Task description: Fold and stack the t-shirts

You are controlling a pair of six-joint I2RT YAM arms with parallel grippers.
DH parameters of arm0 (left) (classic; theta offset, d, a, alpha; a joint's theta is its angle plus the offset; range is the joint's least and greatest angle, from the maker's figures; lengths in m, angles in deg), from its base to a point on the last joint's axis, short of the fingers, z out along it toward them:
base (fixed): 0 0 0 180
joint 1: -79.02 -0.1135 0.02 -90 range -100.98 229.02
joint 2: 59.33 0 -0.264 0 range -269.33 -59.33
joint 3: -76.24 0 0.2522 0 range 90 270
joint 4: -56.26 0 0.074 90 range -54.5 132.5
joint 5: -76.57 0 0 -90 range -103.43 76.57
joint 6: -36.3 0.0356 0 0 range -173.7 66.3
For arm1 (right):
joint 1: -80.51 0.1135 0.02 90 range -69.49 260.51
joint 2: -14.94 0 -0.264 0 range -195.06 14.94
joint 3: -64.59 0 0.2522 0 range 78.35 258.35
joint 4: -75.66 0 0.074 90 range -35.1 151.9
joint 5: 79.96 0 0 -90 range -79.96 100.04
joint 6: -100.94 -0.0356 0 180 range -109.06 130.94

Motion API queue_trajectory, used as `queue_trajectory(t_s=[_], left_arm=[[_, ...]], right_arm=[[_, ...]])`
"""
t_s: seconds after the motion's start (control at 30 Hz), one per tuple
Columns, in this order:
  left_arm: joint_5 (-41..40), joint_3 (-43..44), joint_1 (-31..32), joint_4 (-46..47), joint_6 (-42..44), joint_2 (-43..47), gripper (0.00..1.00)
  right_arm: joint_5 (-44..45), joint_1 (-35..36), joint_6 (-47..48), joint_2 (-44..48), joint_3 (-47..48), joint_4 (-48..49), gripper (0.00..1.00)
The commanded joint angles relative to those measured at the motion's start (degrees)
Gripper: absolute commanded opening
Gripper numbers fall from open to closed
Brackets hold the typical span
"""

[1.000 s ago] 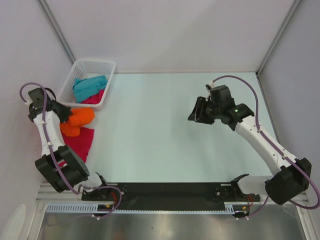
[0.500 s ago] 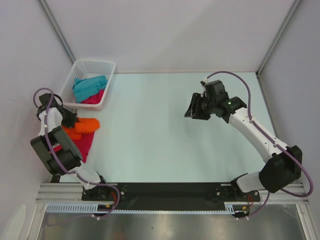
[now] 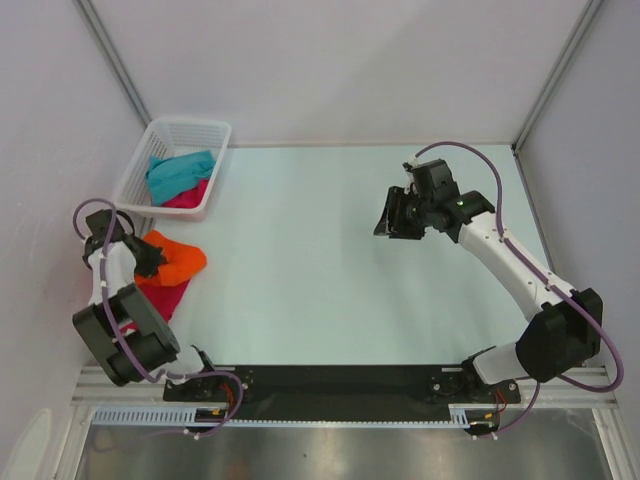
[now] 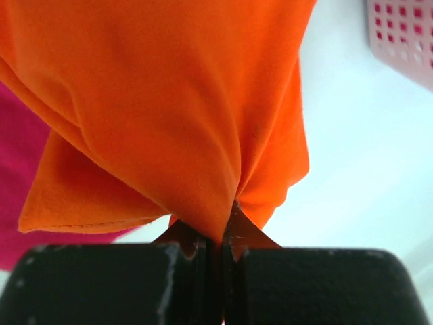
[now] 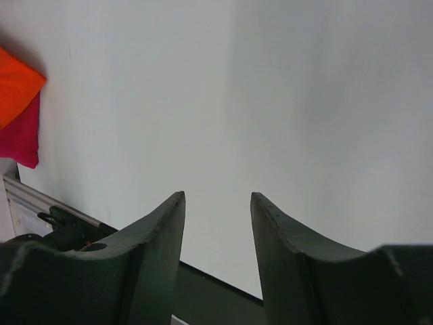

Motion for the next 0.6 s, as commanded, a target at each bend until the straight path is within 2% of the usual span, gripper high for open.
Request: queue_trajectory(t_s=[0.0,0.13,0.43,0.47,0.5,0.53,0.57], left_arm=[[3.2,-3.2,-0.3,-3.1,-0.9,9.5,0.02],[1.7,-6.2,-0.3,-4.0,-2.5,16.7,0.04],[1.6,-7.8,-0.5,-6.2,-2.4,21.1,0.11],[2.0,-7.9,-0.6,-6.4,-2.1,21.2,0.17],[3.1,-7.9,-0.5,-6.5,-1.8,21.4,0.29],[3.5,-7.9,-0.5,-6.6,-1.1,21.5,0.46],[3.7,-7.7,-0.5,-6.7,-1.0,21.7,0.72]], right_arm=[[-0.8,-0.2,1.0,0.8,1.9,-0.2,0.49],[-1.8,-0.1,0.9,1.0,1.1,0.5,0.49],[-1.5,-1.1,1.8,3.9,-1.0,-0.3,0.49],[-1.7,-1.3,1.8,3.9,-1.2,-0.2,0.49],[-2.0,-1.5,1.7,4.0,-1.3,-0.2,0.49],[-2.2,-1.4,1.7,3.9,-1.4,-0.1,0.49],[-2.4,-1.4,1.7,3.9,-1.5,0.1,0.49]])
